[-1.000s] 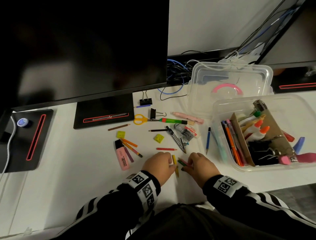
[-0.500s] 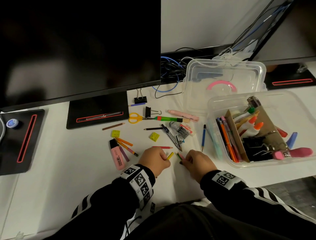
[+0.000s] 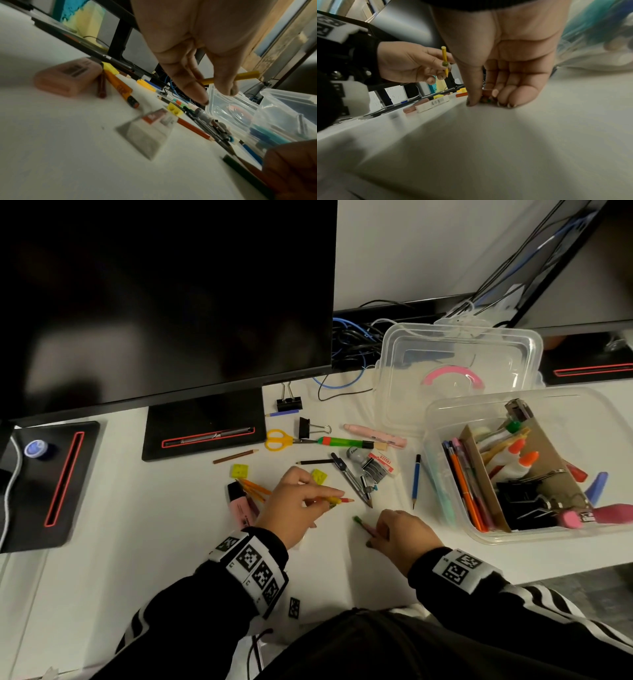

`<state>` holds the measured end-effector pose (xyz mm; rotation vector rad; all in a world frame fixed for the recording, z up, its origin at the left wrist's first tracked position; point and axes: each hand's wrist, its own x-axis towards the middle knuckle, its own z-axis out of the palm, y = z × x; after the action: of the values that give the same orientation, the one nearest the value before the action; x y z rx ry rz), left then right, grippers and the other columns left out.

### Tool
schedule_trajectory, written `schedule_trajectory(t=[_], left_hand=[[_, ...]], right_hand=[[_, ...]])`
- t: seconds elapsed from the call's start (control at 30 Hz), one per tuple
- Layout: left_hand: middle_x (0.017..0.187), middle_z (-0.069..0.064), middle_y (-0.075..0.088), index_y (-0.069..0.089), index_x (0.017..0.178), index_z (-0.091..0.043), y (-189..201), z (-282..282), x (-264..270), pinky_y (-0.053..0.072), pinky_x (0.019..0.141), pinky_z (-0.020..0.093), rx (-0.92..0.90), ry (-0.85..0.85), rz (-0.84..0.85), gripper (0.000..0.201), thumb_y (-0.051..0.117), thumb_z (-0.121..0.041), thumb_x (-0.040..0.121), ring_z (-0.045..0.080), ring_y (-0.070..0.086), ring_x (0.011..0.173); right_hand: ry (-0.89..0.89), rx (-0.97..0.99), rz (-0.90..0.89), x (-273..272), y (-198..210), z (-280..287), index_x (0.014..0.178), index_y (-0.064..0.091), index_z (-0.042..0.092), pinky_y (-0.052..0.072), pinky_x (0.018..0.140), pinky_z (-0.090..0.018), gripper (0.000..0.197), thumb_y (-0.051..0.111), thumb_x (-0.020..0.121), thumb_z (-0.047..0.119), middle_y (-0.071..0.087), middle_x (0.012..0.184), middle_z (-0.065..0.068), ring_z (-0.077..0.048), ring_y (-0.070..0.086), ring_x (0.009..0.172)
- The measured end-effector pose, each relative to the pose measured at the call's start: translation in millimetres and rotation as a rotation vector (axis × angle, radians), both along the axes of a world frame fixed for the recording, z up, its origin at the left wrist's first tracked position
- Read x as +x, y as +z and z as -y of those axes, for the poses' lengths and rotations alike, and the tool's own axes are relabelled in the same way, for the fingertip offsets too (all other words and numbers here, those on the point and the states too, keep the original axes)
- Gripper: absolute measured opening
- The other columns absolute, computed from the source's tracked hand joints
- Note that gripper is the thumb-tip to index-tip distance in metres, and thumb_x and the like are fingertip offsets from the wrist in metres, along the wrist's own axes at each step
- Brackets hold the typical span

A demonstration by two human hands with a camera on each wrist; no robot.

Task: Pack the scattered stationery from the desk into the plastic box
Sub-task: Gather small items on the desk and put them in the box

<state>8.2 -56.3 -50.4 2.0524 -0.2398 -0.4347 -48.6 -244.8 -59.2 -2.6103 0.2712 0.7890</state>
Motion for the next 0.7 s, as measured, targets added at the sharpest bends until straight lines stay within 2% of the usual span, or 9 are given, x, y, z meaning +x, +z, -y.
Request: schedule_trajectory(t=[0.1,0.17,0.23,0.3,0.4,0.47,0.57,0.7], left_hand=[[0.085,-0.009,0.038,0.074,0.098,-0.031,-0.1,-4.5,8.5,0.036,0.070,0.003,0.138,-0.086,0.154,0.023,0.067,-0.014,0.084,0.002,0.046,0.076],[0.086,-0.008,0.044,0.072,0.104,-0.032,0.4,-6.3,11.8,0.033,0.069,0.003,0.223,-0.167,0.105,0.025,0.061,-0.015,0.089,0.004,0.049,0.079],[0.093,-0.007,0.052,0.069,0.110,-0.032,-1.6,-8.1,13.2,0.034,0.072,0.007,0.305,-0.235,0.073,0.030,0.053,-0.014,0.092,0.008,0.053,0.089],[0.103,-0.005,0.055,0.066,0.117,-0.031,-4.9,-7.0,14.4,0.038,0.082,0.014,0.390,-0.301,0.074,0.038,0.045,-0.009,0.094,0.012,0.055,0.098],[0.119,0.001,0.053,0.059,0.126,-0.027,-11.4,-0.3,16.9,0.039,0.095,0.025,0.475,-0.353,0.071,0.045,0.037,-0.003,0.094,0.018,0.052,0.109],[0.123,0.001,0.051,0.057,0.128,-0.026,-15.0,4.5,17.6,0.038,0.098,0.027,0.515,-0.377,0.112,0.045,0.038,-0.004,0.094,0.018,0.050,0.113],[0.118,-0.004,0.054,0.058,0.126,-0.027,-14.1,10.0,17.2,0.040,0.095,0.028,0.545,-0.388,0.204,0.039,0.041,-0.016,0.093,0.014,0.050,0.110],[0.112,-0.007,0.055,0.060,0.122,-0.032,-12.6,18.5,22.4,0.034,0.091,0.030,0.731,-0.491,0.333,0.032,0.041,-0.037,0.096,0.015,0.045,0.111]], right_hand=[[0.039,-0.026,0.008,3.0,0.1,-3.4,0.085,0.046,0.024,0.036,0.069,-0.023,0.020,0.057,0.088,0.040,0.048,0.091,0.005,-0.015,0.046,0.082],[0.043,-0.030,0.019,3.9,0.3,-3.8,0.086,0.046,0.023,0.037,0.069,-0.023,0.017,0.054,0.090,0.039,0.049,0.092,0.004,-0.015,0.046,0.082],[-0.001,-0.022,0.028,5.2,1.5,-2.9,0.085,0.048,0.023,0.037,0.068,-0.023,0.016,0.052,0.091,0.037,0.052,0.090,0.003,-0.017,0.047,0.081],[-0.063,-0.006,0.016,7.3,1.5,-0.4,0.085,0.053,0.022,0.037,0.067,-0.024,0.016,0.055,0.090,0.037,0.055,0.087,0.002,-0.017,0.049,0.080],[-0.132,0.033,0.001,7.6,0.8,3.5,0.091,0.061,0.021,0.038,0.066,-0.023,0.017,0.059,0.087,0.038,0.057,0.086,0.002,-0.018,0.051,0.081],[-0.142,0.034,0.039,5.4,1.2,6.7,0.095,0.062,0.022,0.040,0.067,-0.024,0.017,0.056,0.090,0.037,0.059,0.087,0.002,-0.018,0.053,0.081],[-0.097,0.022,0.162,1.0,3.0,10.7,0.101,0.060,0.024,0.040,0.072,-0.022,0.013,0.050,0.095,0.030,0.056,0.092,0.005,-0.015,0.053,0.083],[0.091,-0.021,0.323,-1.4,-1.1,12.8,0.107,0.062,0.030,0.040,0.078,-0.023,0.018,0.054,0.093,0.022,0.057,0.101,0.007,-0.015,0.051,0.097]])
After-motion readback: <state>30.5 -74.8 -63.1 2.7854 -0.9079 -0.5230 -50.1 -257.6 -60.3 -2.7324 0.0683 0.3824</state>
